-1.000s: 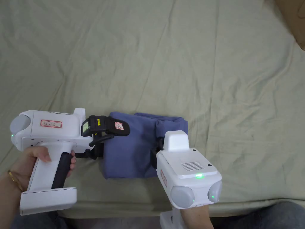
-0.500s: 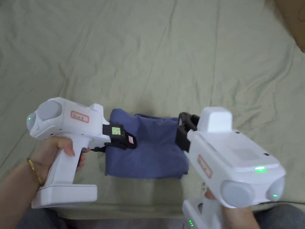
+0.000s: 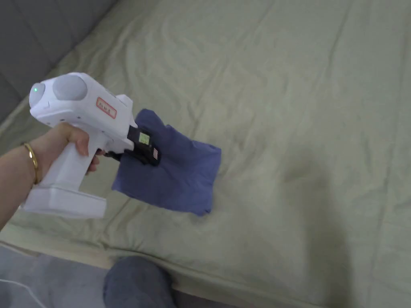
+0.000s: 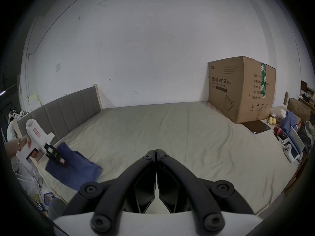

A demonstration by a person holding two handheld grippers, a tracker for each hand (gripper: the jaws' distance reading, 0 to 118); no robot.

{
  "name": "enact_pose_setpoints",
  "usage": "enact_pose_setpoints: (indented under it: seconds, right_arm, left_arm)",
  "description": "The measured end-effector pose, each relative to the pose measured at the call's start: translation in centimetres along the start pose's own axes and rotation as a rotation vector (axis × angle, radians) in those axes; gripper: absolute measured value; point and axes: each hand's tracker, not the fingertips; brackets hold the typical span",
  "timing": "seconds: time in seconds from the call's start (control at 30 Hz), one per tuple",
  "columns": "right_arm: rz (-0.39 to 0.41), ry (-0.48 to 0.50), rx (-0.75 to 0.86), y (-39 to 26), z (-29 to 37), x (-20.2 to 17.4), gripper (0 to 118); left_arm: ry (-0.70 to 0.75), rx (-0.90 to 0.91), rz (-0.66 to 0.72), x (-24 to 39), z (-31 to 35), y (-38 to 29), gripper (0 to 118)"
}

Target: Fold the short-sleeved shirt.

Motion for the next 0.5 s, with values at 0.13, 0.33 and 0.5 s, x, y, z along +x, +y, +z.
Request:
enact_pose_setpoints:
  seconds: [0.13, 0.33, 0.5]
  right_arm:
    - [0.005, -0.020, -0.030, -0.5, -0.6, -1.3, 0]
    - [-0.002, -0.023, -0.067, -0.9, -1.7, -3.3, 0]
    - [0.005, -0.018, -0.091, -1.0, -2.3, -3.7, 0]
  left_arm:
    - [0.204, 0.019, 0.026, -6.4, 1.8, 2.5, 22]
    - [0.529, -0.004, 0.017, -12.6, 1.3, 5.3, 55]
    - [0.800, 0.152, -0.047, -13.0, 1.8, 5.7, 86]
